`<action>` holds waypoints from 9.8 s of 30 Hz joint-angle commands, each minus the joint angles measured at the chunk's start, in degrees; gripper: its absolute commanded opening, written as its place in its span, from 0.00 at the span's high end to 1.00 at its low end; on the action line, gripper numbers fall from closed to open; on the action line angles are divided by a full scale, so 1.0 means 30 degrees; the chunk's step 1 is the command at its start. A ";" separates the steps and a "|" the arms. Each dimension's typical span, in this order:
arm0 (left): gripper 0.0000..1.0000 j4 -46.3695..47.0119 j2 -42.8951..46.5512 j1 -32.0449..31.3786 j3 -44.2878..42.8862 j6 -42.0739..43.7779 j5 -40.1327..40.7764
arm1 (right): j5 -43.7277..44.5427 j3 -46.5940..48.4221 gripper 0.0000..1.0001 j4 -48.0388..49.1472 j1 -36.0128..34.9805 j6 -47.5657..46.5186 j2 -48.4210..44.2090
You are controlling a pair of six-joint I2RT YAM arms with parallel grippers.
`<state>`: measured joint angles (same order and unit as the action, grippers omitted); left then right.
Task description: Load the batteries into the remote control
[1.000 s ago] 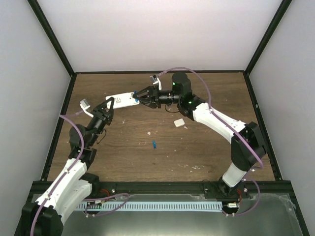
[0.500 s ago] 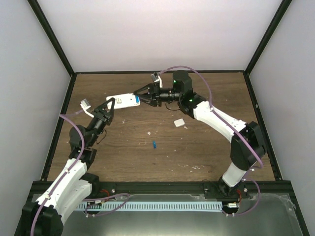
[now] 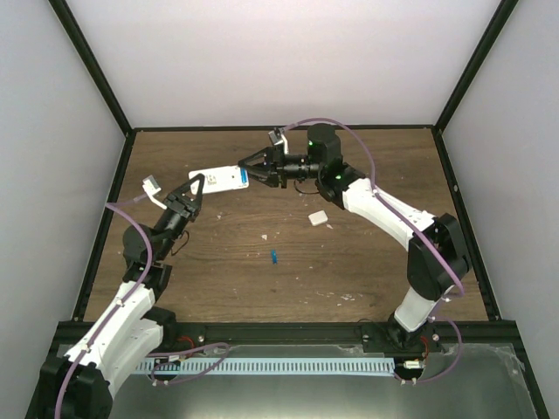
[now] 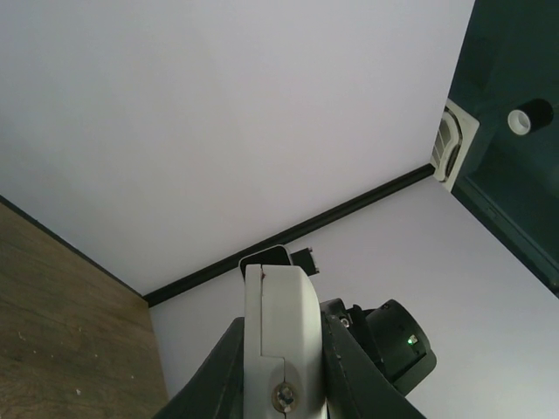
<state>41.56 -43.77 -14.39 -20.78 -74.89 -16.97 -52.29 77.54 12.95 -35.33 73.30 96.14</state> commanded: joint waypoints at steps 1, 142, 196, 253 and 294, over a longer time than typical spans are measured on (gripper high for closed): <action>1.00 0.1025 -0.0041 0.0076 0.0346 0.0625 -0.0172 | -0.0339 0.0776 0.69 0.0802 0.0088 0.0336 0.0211; 1.00 -0.5828 0.0398 0.0404 -0.0994 0.2880 0.2405 | 1.5239 -0.1643 0.73 -1.6790 -0.5577 -1.4932 0.3198; 1.00 -0.0924 -0.0592 0.0373 0.3028 -0.1004 0.3826 | 1.5199 0.9536 0.98 -2.6543 -0.3405 -1.6779 0.3305; 1.00 0.4169 -0.4352 -0.2439 0.3963 -0.0370 0.3154 | 1.1177 1.5471 0.97 -2.9746 -0.3183 -1.3476 0.7336; 1.00 0.3609 -0.4678 -0.2468 0.3696 -0.1178 0.2258 | 1.2035 1.7094 0.87 -2.9702 -0.3019 -1.3710 0.8383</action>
<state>48.45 -57.98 -21.50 -9.17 -77.25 -9.54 -18.41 125.47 -76.12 -45.01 32.27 121.34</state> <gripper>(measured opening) 0.169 0.109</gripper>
